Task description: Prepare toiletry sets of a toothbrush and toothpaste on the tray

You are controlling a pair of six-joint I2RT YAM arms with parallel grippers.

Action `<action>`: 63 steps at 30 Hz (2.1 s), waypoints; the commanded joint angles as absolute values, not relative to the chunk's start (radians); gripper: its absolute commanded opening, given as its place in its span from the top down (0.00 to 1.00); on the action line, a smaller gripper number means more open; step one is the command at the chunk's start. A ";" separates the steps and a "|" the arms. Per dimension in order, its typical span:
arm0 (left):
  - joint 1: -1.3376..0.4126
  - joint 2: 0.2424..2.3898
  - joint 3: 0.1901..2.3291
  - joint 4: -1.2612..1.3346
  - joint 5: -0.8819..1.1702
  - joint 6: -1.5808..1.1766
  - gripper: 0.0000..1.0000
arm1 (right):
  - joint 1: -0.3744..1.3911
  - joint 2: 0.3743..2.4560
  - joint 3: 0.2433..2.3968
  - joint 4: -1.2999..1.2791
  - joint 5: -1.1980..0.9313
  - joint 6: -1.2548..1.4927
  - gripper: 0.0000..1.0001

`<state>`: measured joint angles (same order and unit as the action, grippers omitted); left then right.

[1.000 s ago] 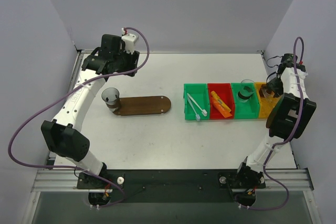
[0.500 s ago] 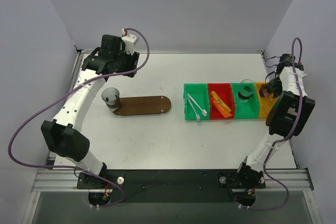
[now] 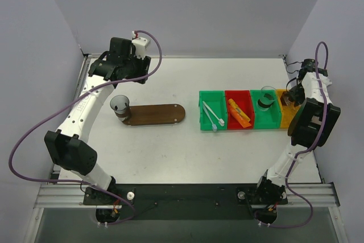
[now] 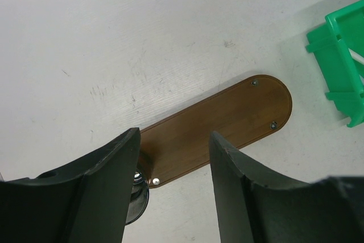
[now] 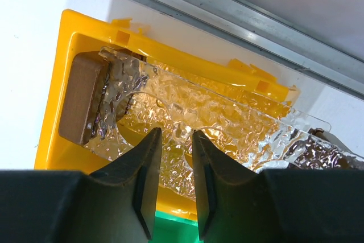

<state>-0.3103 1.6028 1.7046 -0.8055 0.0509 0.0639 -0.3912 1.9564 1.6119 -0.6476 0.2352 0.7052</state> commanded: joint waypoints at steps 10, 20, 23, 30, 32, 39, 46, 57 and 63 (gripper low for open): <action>-0.305 1.574 1.753 -0.799 0.037 0.077 0.39 | -0.380 2.003 1.600 -0.736 0.255 0.782 0.88; -0.305 1.563 1.747 -0.798 0.026 0.086 0.39 | -0.376 1.987 1.629 -0.742 0.255 0.782 1.00; -0.305 1.559 1.746 -0.799 0.023 0.090 0.39 | -0.374 1.967 1.637 -0.742 0.261 0.784 1.00; -0.305 1.543 1.744 -0.798 0.017 0.095 0.39 | -0.374 1.899 1.652 -0.739 0.285 0.782 1.00; -0.305 1.539 1.744 -0.796 0.014 0.100 0.38 | -0.374 1.882 1.651 -0.738 0.294 0.773 1.00; -0.305 1.522 1.738 -0.796 0.012 0.101 0.39 | -0.387 1.807 1.637 -0.719 0.328 0.746 1.00; -0.308 1.506 1.730 -0.790 0.024 0.091 0.39 | -0.396 1.741 1.612 -0.678 0.333 0.706 1.00; -0.316 1.496 1.727 -0.781 0.041 0.081 0.39 | -0.399 1.585 1.516 -0.543 0.230 0.629 1.00; -0.321 1.493 1.729 -0.775 0.054 0.072 0.39 | -0.400 1.513 1.491 -0.506 0.152 0.589 1.00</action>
